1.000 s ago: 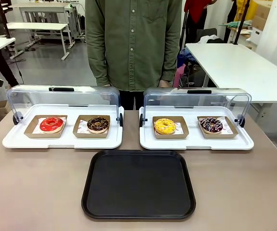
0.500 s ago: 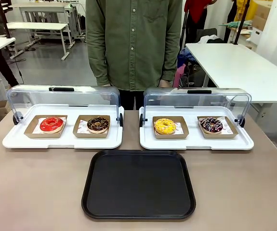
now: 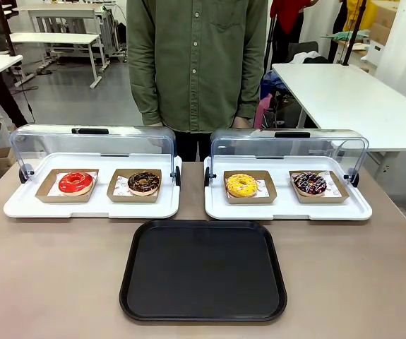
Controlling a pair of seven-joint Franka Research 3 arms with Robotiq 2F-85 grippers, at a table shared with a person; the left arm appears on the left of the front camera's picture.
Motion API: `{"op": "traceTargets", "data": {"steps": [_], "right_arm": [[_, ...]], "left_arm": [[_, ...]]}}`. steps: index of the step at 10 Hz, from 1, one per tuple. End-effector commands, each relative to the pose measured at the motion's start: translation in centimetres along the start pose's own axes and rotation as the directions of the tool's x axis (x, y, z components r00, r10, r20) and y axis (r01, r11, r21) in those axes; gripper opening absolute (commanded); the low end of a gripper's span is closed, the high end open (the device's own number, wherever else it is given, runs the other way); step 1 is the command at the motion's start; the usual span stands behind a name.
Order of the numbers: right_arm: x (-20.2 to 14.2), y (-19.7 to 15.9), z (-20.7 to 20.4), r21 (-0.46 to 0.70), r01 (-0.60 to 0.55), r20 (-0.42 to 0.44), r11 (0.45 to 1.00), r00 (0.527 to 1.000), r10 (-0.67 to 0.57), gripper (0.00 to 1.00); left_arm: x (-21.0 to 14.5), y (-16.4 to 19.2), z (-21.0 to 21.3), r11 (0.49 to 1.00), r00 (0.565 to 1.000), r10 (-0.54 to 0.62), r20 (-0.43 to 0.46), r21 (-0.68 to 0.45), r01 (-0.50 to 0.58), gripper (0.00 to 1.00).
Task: Move the second donut from the left to the tray.
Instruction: Pick up the Paper togo box containing the Donut indicated by the person and place it on the Handle tray.
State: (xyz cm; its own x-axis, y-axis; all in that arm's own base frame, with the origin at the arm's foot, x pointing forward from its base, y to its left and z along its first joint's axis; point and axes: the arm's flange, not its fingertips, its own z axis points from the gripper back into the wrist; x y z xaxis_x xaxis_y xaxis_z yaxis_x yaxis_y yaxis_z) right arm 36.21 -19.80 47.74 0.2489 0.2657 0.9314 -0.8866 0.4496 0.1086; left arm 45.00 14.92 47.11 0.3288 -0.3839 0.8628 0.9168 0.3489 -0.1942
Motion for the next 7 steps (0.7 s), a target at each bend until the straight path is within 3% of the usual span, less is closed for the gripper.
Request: {"op": "traceTargets", "data": {"steps": [1, 7], "right_arm": [[0.39, 0.05, 0.24, 0.001, -0.036, 0.023, 0.999, 0.999, 0.036, 1.0], [0.39, 0.05, 0.24, 0.001, -0.036, 0.023, 0.999, 0.999, 0.036, 1.0]], "left_arm": [[0.0, -0.02, 0.05, 1.0, 1.0, -0.002, 0.009, -0.004, 0.002, 1.0], [0.0, -0.02, 0.05, 1.0, 1.0, -0.002, 0.009, -0.004, 0.002, 1.0]]}}
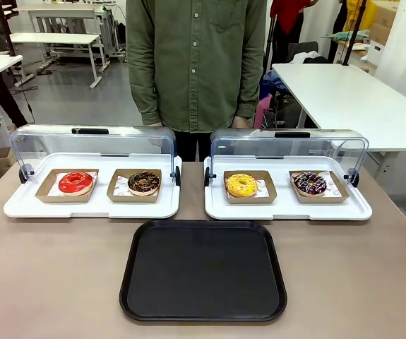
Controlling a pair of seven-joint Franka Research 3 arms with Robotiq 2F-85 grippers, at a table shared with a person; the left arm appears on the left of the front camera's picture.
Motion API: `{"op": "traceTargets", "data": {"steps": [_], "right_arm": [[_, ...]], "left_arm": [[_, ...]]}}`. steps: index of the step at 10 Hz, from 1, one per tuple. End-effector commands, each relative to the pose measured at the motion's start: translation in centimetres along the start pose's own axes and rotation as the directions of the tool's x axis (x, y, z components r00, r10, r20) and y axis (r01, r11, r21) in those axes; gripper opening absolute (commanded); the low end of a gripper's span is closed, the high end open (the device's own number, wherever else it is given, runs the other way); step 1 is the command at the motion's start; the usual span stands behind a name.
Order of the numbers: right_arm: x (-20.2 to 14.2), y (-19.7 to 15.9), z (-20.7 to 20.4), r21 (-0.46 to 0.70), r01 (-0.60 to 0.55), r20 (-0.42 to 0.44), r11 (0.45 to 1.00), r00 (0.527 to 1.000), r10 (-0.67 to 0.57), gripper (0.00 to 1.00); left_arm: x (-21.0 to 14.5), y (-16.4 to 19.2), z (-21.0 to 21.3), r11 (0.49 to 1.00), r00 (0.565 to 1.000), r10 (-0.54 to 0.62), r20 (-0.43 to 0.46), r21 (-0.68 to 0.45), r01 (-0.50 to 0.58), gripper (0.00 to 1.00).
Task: Move the second donut from the left to the tray.
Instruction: Pick up the Paper togo box containing the Donut indicated by the person and place it on the Handle tray.
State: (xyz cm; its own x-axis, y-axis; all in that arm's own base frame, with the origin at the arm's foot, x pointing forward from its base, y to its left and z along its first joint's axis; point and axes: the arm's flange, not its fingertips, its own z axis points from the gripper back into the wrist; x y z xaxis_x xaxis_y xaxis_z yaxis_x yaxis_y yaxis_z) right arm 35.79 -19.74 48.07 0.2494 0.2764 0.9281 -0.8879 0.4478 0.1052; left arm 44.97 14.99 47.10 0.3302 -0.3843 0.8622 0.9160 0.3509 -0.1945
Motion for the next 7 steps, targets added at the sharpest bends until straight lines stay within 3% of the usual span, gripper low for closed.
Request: {"op": "traceTargets", "data": {"steps": [1, 7], "right_arm": [[0.16, -0.39, 0.01, 0.0, -0.032, 0.034, 0.999, 0.999, 0.032, 1.0], [0.16, -0.39, 0.01, 0.0, -0.032, 0.034, 0.999, 0.999, 0.032, 1.0]], "left_arm": [[0.05, -0.01, -0.01, 1.0, 1.0, -0.004, 0.01, -0.005, 0.004, 1.0], [0.05, -0.01, -0.01, 1.0, 1.0, -0.004, 0.01, -0.005, 0.004, 1.0]]}}
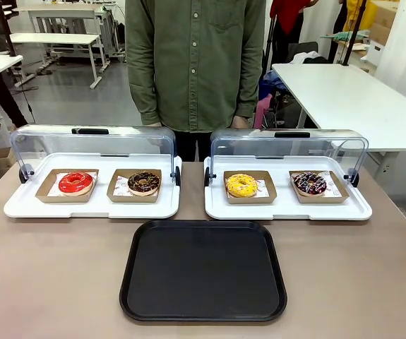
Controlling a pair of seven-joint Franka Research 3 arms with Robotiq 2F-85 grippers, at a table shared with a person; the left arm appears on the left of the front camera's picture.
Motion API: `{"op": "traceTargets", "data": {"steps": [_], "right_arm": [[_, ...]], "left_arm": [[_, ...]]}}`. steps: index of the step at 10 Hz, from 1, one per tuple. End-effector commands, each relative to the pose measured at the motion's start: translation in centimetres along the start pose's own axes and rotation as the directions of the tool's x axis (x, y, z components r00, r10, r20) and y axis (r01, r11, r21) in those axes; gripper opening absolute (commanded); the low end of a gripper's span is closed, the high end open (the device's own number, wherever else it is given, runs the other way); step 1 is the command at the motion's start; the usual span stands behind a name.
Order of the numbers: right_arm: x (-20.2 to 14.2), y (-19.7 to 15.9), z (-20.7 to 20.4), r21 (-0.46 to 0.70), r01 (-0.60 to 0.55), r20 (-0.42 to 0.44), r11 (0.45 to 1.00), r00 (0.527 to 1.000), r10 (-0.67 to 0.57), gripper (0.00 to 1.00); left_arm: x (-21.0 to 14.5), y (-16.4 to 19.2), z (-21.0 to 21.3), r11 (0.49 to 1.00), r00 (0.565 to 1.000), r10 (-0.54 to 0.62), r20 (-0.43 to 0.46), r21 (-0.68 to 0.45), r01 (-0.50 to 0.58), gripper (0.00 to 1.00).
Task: Move the second donut from the left to the tray.
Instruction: Pick up the Paper togo box containing the Donut indicated by the person and place it on the Handle tray.
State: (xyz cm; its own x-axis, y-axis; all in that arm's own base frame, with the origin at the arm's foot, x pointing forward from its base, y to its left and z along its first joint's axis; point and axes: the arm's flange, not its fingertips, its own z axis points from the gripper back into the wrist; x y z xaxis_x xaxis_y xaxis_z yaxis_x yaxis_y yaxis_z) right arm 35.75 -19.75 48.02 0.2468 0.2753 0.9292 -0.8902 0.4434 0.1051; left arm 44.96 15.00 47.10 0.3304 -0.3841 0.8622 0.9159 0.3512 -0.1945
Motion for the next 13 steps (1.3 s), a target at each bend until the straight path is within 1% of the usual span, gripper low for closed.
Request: {"op": "traceTargets", "data": {"steps": [1, 13], "right_arm": [[0.22, -0.42, 0.01, -0.005, -0.03, 0.031, 1.0, 0.999, 0.031, 1.0], [0.22, -0.42, 0.01, -0.005, -0.03, 0.031, 1.0, 0.999, 0.031, 1.0]], "left_arm": [[0.06, -0.01, -0.02, 1.0, 1.0, -0.004, 0.01, -0.006, 0.004, 1.0], [0.06, -0.01, -0.02, 1.0, 1.0, -0.004, 0.01, -0.006, 0.004, 1.0]]}}
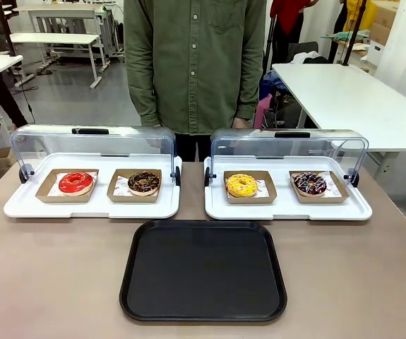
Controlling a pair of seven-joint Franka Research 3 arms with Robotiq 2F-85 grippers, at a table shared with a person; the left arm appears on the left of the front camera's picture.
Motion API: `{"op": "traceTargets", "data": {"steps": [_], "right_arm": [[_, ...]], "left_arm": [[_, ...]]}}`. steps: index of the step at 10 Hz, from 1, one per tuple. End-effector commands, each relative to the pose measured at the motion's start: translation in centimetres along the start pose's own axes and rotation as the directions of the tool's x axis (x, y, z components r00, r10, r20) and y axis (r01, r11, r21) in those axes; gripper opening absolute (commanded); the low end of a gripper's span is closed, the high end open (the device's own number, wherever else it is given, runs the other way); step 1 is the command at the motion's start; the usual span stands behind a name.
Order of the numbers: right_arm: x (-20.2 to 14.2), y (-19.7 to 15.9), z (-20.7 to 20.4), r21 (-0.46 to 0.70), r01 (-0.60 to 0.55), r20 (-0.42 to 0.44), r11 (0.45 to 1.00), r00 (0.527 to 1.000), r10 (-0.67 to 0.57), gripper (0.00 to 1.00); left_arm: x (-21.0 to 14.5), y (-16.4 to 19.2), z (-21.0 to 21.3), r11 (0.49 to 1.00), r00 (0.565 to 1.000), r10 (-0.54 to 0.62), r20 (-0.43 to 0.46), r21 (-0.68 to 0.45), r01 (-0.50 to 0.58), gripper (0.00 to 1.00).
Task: Move the second donut from the left to the tray.
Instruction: Pick up the Paper togo box containing the Donut indicated by the person and place it on the Handle tray.
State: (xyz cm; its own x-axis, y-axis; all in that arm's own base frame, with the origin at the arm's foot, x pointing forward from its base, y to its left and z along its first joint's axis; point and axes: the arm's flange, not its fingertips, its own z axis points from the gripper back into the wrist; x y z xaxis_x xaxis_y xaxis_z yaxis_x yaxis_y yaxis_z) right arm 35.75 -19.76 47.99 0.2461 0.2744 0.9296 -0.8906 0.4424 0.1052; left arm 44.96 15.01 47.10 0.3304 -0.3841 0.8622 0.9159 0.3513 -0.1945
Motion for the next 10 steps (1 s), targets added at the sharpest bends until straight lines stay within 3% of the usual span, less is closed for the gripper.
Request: {"op": "traceTargets", "data": {"steps": [1, 10], "right_arm": [[0.26, -0.4, 0.01, -0.006, -0.03, 0.03, 1.0, 0.999, 0.03, 1.0], [0.26, -0.4, 0.01, -0.006, -0.03, 0.03, 1.0, 0.999, 0.03, 1.0]], "left_arm": [[0.06, -0.01, -0.03, 1.0, 1.0, -0.004, 0.01, -0.006, 0.004, 1.0], [0.06, -0.01, -0.03, 1.0, 1.0, -0.004, 0.01, -0.006, 0.004, 1.0]]}}
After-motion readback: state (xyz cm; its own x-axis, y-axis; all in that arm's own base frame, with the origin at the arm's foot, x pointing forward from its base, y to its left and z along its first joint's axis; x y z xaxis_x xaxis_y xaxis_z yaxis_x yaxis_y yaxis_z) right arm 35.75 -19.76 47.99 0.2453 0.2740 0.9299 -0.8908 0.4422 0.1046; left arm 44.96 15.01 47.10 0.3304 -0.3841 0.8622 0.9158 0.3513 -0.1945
